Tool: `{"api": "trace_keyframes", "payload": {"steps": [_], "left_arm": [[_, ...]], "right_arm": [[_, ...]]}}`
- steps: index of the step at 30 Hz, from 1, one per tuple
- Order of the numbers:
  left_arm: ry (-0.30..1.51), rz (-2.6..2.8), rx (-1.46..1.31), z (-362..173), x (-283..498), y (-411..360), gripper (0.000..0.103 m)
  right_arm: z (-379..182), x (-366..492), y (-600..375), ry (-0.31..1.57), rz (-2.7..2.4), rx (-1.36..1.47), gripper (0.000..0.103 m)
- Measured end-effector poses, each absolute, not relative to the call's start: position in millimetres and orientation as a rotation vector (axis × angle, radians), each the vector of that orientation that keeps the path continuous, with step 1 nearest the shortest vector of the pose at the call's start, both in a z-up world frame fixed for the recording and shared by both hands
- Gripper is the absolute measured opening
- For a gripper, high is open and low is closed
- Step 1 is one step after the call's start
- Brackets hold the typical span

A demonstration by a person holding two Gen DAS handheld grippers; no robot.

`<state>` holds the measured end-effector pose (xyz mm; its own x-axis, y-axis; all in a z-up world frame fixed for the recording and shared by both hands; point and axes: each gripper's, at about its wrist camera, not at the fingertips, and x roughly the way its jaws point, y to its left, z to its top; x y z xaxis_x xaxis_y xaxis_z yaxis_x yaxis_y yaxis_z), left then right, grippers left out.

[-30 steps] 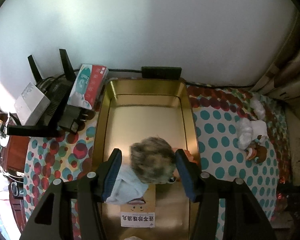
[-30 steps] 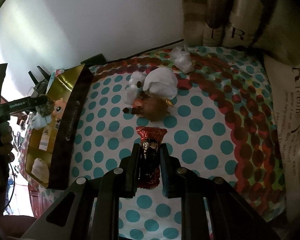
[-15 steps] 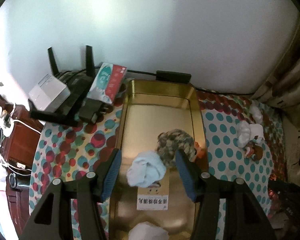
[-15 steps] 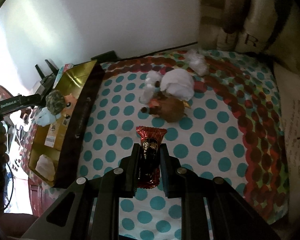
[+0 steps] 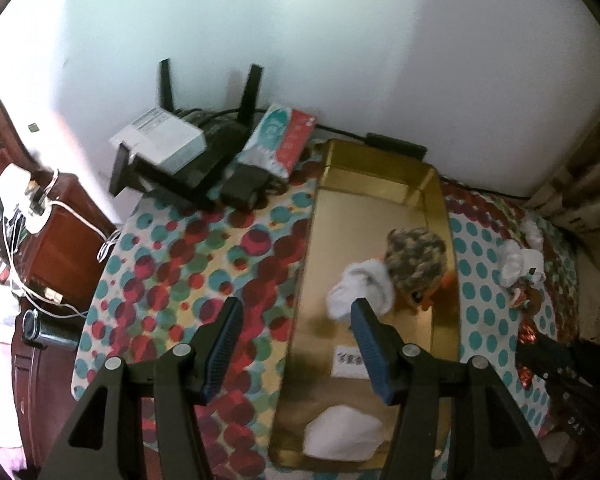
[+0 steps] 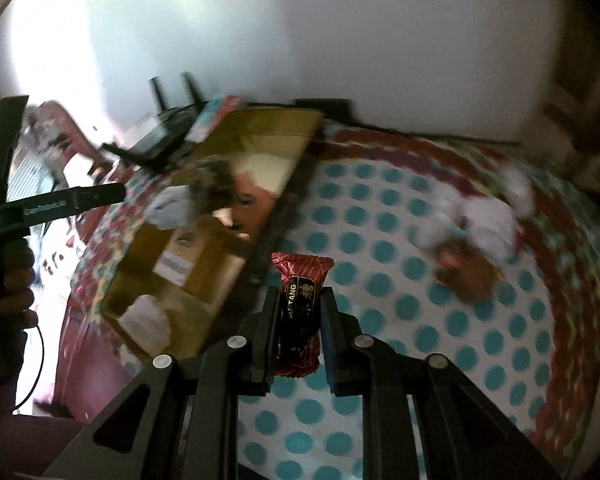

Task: Organize objects
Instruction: 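Carry red candy bar over gold tray and open right tool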

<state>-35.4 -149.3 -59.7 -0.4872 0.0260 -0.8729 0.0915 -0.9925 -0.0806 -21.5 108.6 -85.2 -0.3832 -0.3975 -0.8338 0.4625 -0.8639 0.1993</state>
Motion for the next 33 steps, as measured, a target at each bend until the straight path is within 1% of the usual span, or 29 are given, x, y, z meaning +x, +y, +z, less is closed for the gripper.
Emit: {"api": "trace_keyframes", "payload": {"steps": [8,15,27,29,32,33], "left_arm": [[0.265,-2.616,1.542,-58,-18,-182,0.058],[0.313,-2.573,1.525,-58,-7,-203,0.058],[0.311,-2.558,1.535,-59,-7,-209,0.058],[0.302,-2.564,1.537,-58,-9,-206,0.058],[0.287,-2.578,1.54,-56,-11,-200,0.058],[0.284,-2.583,1.541,-56,-12,-197,0.058]], "right_arm": [[-84,-23,40,0.218,-2.105,1.257,0.018],[-96,-24,-4,0.262,-2.01,1.26,0.018],[-111,-23,-23,0.27,-1.965,1.286,0.018],[-111,-23,-23,0.265,-1.962,1.289,0.02],[-111,-23,-21,0.251,-1.964,1.286,0.021],[-111,-23,-20,0.248,-1.967,1.283,0.024]]}}
